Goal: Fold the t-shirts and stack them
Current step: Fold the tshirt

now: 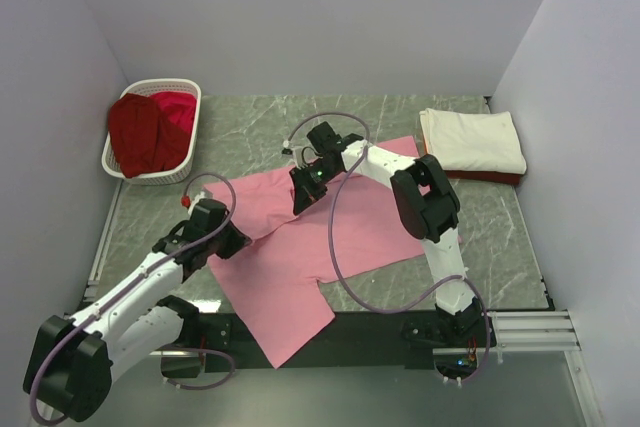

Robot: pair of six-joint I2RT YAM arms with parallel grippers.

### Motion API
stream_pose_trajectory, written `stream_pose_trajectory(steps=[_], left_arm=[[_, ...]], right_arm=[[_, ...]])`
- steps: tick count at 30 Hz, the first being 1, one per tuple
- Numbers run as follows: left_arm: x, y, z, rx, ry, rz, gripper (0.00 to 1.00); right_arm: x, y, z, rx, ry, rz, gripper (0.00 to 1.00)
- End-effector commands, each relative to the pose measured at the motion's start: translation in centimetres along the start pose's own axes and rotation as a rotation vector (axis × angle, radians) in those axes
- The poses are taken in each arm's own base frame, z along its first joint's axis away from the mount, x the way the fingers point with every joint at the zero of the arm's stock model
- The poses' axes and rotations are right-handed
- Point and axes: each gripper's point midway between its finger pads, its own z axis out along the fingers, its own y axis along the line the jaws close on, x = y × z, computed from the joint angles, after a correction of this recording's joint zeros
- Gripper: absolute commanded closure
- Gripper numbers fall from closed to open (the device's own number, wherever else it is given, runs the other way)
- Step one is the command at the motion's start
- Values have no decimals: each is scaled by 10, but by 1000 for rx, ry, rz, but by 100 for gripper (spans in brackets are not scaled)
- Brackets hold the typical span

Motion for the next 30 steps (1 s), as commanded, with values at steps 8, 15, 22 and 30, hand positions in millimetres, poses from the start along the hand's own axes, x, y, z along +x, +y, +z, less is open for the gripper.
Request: stream_pose_trajectory(steps=[8,15,22,30], left_arm=[[-16,-17,-13,49,-32,2,96],[-19,-12,-13,43,-34,-3,96],[-11,-5,-8,36,13,17,95],[10,0,-2,38,119,39,92]], right_arm=[[-22,13,-22,-28,-56,-25,100],[-21,6,-31,-23,-65,-12,100],[-17,-2,-27,-1,-46,6,100],[-9,-15,-24,58,-16,16,99]])
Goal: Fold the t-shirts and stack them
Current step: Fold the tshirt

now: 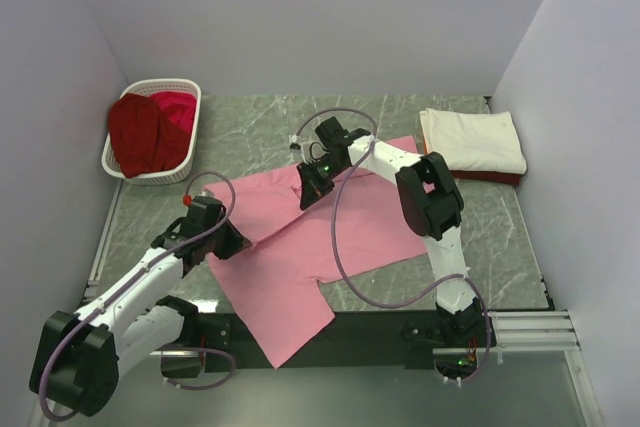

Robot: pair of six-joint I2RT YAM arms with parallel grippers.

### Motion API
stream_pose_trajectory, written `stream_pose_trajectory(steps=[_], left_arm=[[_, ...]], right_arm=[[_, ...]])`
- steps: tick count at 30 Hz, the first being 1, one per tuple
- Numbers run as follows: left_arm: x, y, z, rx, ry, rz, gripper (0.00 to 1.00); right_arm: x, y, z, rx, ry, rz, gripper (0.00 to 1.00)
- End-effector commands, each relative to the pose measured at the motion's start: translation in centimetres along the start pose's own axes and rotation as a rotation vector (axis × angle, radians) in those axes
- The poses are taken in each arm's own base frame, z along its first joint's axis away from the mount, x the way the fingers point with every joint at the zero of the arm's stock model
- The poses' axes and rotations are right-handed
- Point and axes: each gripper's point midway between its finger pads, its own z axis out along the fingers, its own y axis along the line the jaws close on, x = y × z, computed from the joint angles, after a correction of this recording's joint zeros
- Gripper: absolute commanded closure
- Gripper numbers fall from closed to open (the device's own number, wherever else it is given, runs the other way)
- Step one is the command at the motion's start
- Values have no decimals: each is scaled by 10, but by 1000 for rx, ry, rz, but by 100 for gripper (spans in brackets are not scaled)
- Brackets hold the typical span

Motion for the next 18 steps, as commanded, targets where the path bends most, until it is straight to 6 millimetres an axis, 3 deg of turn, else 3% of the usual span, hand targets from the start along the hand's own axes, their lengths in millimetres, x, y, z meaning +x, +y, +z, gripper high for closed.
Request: stream_pose_trajectory(steps=[1,4,5,7,8,10,11,13,16,18], left_arm=[[9,-4,0,35,56,33,91],[10,-7,-5,40,63,26,81],[5,-16,-13,72,45,33,66],[-3,-24,-24,96,9,45,52],[-13,-37,-37,146,-41,58,39],[-28,-47,-50,182,-119,108,28],[-38,-57,-65,221,-174,125,18],[-49,-70,-77,278,-242,230,15],[-62,-108,-109,439,-329,393,6],[-64,-125,-119,514,-353,482,6]], right_arm=[[-8,-3,-8,39,-6,-32,97],[-4,-10,-11,89,22,-47,86],[-2,-11,-14,105,33,-51,78],[-4,-16,-27,164,27,-90,75],[-8,-11,-36,179,14,-112,71],[-11,-13,-52,213,-9,-145,67],[-11,-14,-57,223,-16,-155,64],[-15,-5,-75,223,-42,-218,63],[-12,23,-109,149,-70,-333,60],[-9,36,-126,120,-98,-408,59]])
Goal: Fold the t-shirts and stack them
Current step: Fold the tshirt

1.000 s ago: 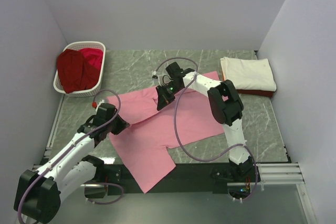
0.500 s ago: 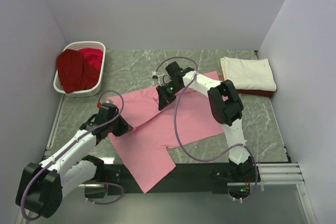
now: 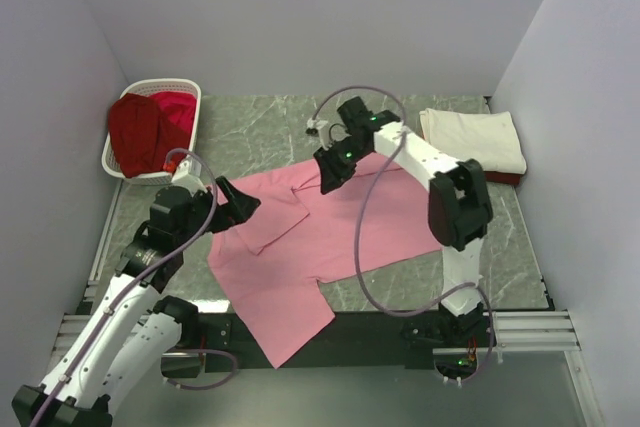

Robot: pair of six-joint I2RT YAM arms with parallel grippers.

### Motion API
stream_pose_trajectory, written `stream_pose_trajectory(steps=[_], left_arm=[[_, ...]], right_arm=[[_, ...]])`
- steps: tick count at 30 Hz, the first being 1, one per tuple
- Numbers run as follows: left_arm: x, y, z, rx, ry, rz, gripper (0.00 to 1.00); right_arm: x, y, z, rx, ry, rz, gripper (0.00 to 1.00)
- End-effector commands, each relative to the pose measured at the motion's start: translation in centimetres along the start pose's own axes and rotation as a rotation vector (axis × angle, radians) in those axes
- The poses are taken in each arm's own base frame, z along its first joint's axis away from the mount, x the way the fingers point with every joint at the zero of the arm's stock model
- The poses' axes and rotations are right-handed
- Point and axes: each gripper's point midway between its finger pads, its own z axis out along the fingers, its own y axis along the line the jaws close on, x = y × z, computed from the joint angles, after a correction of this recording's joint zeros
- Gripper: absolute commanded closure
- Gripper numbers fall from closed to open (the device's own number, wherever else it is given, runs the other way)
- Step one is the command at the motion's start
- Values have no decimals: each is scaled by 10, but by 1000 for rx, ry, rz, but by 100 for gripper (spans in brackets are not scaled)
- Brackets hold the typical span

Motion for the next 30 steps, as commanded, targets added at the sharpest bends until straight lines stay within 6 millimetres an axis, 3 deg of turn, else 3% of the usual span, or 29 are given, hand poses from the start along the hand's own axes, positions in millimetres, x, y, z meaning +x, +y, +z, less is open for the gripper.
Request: stream_pose_trajectory(steps=[1,2,6,7,8,10,11,14,17,18,20,21,23,24,26,27,29,30], left_arm=[[-38,-51,-10,222,-113,281,6],[-36,-65,-12,293,-89,330,5],[-26,-104,-21,547,-53,535,5],[-25,-107,-22,576,-54,564,5],[-22,-111,-22,608,-40,586,5],[-15,-118,-25,647,-17,660,5],[-10,-118,-23,651,4,688,6],[14,-124,-27,682,89,767,7],[49,-132,-32,702,233,755,10],[69,-140,-39,725,309,728,11],[94,-137,-38,666,450,679,17],[115,-144,-49,679,539,650,19],[145,-135,-54,613,641,645,21],[170,-137,-70,616,714,655,21],[194,-114,-76,498,791,688,23],[211,-109,-91,476,843,700,23],[225,-80,-96,343,892,735,26],[238,-75,-108,315,928,738,29]], right_arm=[[-14,34,-67,-44,-123,-264,59],[-10,40,-84,-32,-156,-300,59],[12,60,-121,-47,-265,-484,57],[16,71,-125,-91,-309,-596,56],[37,77,-121,-131,-302,-599,53],[50,91,-129,-156,-346,-724,48],[69,96,-123,-190,-319,-701,46],[94,101,-116,-223,-278,-704,46],[106,102,-114,-236,-258,-709,46],[106,101,-115,-226,-263,-706,46],[98,92,-127,-184,-304,-668,46],[95,88,-131,-170,-320,-653,46],[91,74,-142,-126,-342,-588,47],[92,70,-144,-115,-339,-573,47],[95,61,-148,-95,-347,-522,47],[97,53,-152,-74,-358,-495,47],[100,46,-153,-69,-362,-452,47],[102,41,-156,-59,-367,-430,47]])
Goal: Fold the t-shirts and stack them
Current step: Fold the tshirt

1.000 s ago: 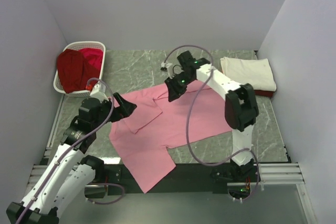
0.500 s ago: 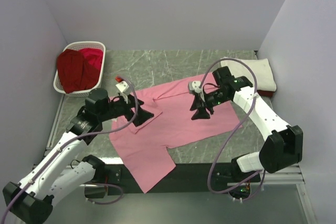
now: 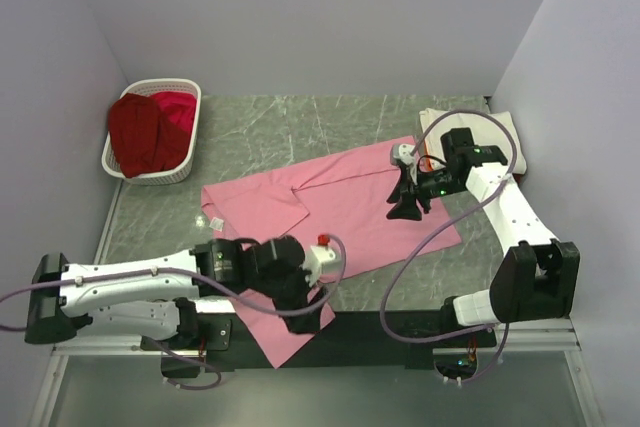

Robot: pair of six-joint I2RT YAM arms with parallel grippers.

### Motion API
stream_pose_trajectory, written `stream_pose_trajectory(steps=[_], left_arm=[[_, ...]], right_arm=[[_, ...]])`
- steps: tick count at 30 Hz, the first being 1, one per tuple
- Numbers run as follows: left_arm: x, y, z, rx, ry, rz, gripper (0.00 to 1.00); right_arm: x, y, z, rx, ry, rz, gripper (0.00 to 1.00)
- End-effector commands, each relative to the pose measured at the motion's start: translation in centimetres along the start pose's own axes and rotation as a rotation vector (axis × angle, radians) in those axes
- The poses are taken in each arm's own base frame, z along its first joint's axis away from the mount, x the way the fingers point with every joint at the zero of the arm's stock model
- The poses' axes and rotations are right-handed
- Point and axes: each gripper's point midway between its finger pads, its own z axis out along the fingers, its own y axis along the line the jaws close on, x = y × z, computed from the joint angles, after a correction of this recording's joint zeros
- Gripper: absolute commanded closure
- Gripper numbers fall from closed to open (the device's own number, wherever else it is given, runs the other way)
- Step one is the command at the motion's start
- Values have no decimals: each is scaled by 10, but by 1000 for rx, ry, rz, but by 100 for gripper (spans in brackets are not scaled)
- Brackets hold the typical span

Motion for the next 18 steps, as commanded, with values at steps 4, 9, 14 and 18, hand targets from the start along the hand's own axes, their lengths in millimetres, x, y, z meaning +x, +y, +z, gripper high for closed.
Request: stream_pose_trajectory(steps=[4,9,14,18], left_arm=[[77,8,9,-282,187,-146,39],[141,2,30,-414,354,-96,43],[161,13,46,-552,426,-74,47],[154,22,49,-648,418,-43,48]], right_arm=[[-8,-14,-11,29,-49,105,47],[-4,-20,-10,46,-38,151,48],[0,-21,-10,44,-32,167,48],[1,-20,-9,28,-33,181,48]])
